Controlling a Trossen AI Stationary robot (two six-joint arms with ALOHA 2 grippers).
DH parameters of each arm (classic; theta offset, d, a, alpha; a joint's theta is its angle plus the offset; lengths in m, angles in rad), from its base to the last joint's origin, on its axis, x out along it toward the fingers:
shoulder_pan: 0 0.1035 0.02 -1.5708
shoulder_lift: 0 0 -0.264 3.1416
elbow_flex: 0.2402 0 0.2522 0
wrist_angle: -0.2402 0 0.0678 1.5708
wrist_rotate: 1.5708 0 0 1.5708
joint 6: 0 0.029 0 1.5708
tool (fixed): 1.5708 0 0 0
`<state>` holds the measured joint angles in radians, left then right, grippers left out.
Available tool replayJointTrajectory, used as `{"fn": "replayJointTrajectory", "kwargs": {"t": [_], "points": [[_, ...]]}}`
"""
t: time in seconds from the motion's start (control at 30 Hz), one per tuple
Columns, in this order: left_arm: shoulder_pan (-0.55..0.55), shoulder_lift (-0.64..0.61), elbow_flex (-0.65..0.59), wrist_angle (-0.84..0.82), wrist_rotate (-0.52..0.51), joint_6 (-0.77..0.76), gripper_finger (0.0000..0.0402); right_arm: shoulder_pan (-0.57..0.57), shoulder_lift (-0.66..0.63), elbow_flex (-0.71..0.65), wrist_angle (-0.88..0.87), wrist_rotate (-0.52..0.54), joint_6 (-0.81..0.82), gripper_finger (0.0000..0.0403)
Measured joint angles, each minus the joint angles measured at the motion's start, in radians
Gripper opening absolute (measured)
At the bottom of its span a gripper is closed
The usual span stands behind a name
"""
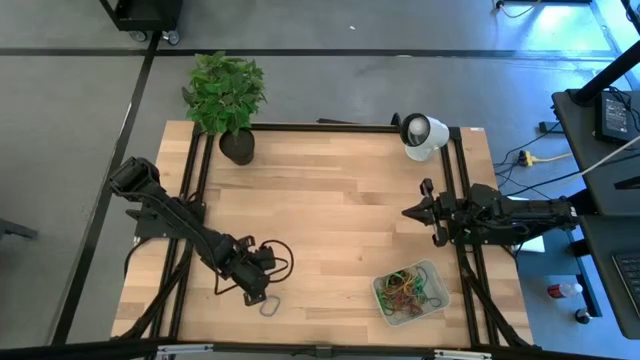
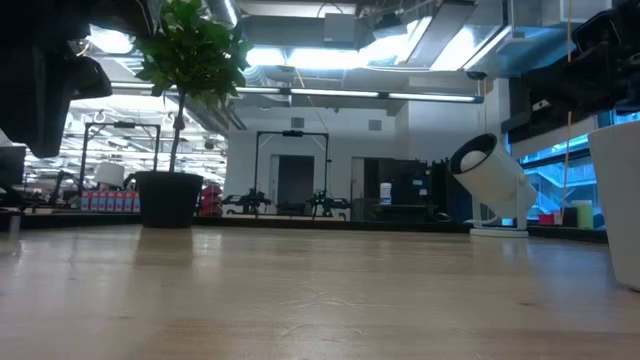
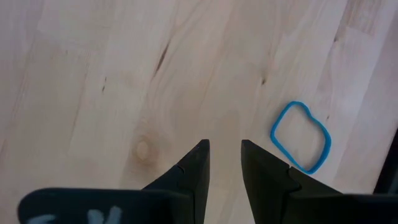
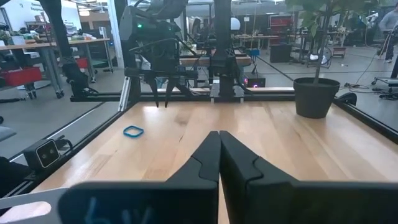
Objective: Pick and place rubber bands into bin
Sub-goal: Put the blue rubber band into the white bin
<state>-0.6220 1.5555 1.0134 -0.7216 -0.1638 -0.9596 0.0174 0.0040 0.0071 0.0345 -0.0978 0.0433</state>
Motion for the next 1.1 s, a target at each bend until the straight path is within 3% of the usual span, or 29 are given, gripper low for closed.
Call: {"fn": "replayJointTrajectory", "kwargs": {"t": [0.3,0.57,0.8,1.1], "points": [[-0.009,0.061,0.000,0.122,0.013,0.016,0.0086,0.000,0.000,0.000,0.000,0.003,0.004,0.0028],[-0.028,0.245,0.067,0.182,0.138,-0.046,0.0086,0.000,0.000,0.000,0.000,0.002,0.005,0.0027],[-0.045,0.384,0.247,0.052,0.116,0.004,0.0086,0.000,0.000,0.000,-0.001,0.002,0.004,0.0025],[-0.045,0.406,0.295,-0.080,0.056,-0.004,0.0086,0.000,0.000,0.000,0.000,0.001,0.005,0.0025]]}}
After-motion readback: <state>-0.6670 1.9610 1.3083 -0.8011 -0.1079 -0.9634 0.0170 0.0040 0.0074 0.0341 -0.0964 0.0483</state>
